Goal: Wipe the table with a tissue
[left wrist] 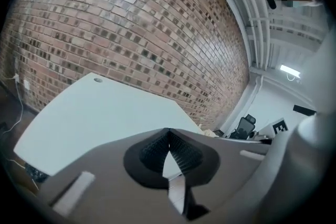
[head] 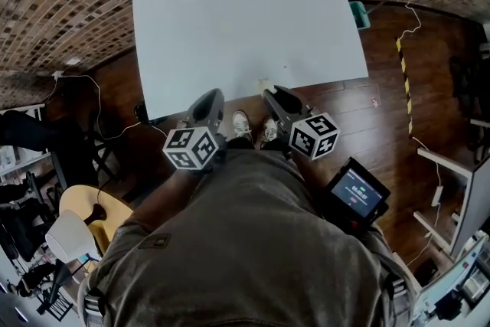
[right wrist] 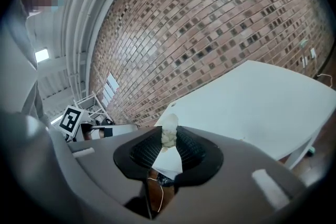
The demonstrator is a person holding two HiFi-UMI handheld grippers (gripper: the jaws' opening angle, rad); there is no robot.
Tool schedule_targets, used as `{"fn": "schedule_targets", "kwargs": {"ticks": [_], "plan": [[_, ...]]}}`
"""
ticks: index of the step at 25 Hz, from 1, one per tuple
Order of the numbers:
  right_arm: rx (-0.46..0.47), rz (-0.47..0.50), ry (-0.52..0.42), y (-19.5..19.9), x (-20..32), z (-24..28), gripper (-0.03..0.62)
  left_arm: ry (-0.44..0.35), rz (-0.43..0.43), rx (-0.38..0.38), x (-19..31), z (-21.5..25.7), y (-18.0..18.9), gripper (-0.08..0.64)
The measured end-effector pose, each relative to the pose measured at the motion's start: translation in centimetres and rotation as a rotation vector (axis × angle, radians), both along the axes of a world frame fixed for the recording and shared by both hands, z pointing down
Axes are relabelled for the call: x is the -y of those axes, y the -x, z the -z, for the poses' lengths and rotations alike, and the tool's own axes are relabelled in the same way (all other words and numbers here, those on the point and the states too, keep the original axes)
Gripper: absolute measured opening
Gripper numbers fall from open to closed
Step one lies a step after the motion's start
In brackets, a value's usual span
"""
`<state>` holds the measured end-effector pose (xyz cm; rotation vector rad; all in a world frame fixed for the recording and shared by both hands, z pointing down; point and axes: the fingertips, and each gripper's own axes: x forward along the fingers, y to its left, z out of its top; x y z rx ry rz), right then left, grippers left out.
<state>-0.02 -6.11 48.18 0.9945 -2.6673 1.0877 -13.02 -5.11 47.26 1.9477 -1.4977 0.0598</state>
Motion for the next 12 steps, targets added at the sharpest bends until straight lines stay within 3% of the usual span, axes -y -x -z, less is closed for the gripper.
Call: {"fn": "schedule_targets", "kwargs": {"ticks": [12], "plan": [[-0.087, -0.060, 0.018, 1.0, 2.1, -1.5, 0.097, 0.020, -0.099, -0.028, 3.7, -1.3, 1.0, 0.002]]}}
